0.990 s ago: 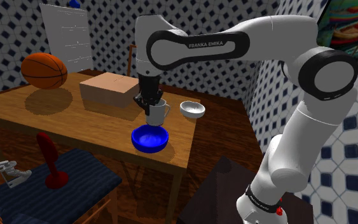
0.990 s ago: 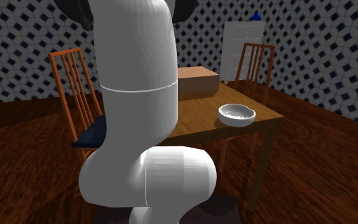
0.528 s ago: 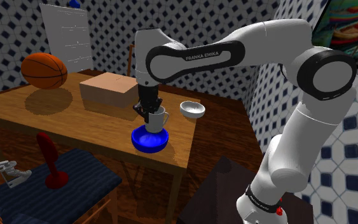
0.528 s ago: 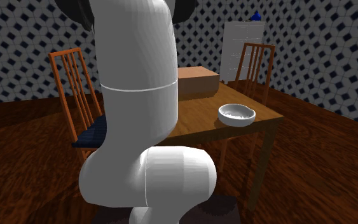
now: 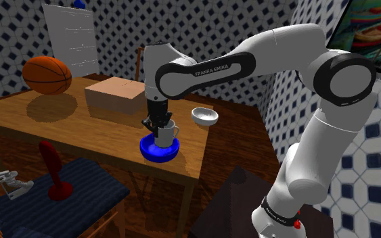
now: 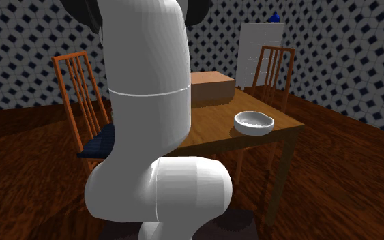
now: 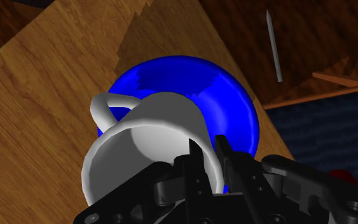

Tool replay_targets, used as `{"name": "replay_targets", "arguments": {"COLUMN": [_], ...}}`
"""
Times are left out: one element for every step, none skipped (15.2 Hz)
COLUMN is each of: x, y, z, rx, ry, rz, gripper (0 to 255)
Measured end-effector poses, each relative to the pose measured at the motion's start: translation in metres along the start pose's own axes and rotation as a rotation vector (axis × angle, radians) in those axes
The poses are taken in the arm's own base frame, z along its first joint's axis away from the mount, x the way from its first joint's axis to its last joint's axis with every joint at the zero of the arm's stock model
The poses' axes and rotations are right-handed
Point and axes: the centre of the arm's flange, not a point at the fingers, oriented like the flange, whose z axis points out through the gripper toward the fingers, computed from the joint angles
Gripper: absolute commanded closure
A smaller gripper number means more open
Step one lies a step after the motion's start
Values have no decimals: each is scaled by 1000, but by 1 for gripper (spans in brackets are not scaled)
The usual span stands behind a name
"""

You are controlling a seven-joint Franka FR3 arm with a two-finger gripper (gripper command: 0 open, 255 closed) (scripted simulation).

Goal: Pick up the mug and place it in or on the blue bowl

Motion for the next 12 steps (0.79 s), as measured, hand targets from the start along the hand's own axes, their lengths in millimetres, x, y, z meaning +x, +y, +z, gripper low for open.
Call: {"name": "replay_targets", "arguments": {"x": [0,0,0,0,0,0,0,0,0,0,0,1], "y": [0,0,0,0,0,0,0,0,0,0,0,-1], "z": [0,1,1,1,1,1,1,1,1,1,1,-6], "rx": [0,0,0,0,0,0,0,0,0,0,0,0], "ry": [0,0,0,0,0,1,1,1,1,1,1,1], "rz": [0,0,0,0,0,0,0,0,0,0,0,0], "gripper": [255,255,255,255,0,0,0,0,0,0,0,0]}}
